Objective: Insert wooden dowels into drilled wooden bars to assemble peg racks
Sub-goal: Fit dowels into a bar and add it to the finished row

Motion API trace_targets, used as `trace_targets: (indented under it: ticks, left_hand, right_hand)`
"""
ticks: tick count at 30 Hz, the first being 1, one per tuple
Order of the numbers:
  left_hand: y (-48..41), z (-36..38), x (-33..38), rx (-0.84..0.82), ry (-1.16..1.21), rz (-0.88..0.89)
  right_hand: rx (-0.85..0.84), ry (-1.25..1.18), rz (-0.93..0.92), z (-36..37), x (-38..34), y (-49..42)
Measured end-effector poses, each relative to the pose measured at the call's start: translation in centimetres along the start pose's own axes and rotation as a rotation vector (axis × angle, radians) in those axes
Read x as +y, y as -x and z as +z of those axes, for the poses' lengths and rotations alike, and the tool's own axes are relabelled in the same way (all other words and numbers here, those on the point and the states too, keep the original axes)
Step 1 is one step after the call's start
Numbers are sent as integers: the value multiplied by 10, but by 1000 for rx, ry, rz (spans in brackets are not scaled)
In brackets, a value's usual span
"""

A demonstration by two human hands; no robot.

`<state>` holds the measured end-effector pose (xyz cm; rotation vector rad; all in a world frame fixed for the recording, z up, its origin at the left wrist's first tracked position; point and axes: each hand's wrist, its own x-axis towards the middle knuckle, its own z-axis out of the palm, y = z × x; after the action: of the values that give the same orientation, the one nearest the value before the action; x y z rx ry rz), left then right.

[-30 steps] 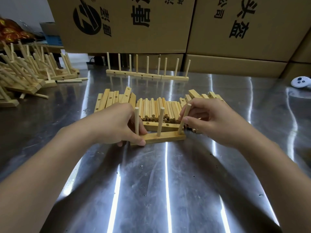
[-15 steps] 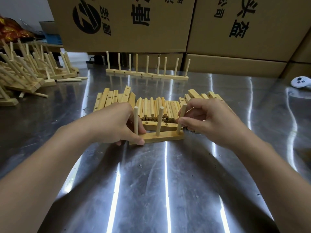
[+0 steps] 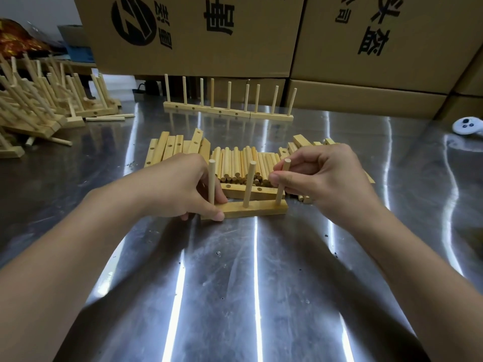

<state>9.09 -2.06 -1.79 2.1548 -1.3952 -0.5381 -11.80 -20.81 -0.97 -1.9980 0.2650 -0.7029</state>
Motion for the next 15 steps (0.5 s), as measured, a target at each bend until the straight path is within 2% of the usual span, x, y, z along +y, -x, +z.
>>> trace_targets:
  ticks: [5,9,15]
  left_hand:
    - [0,0,1,4,3,3]
    - [0,0,2,-1,5,-2]
    - [0,0,1,-2,11,7]
  right_hand:
    - [-19,80,-15,0,2,-2]
    - [-106,-135,13,-4,3,-3]
    - [-27,-228,33,0,10,-1]
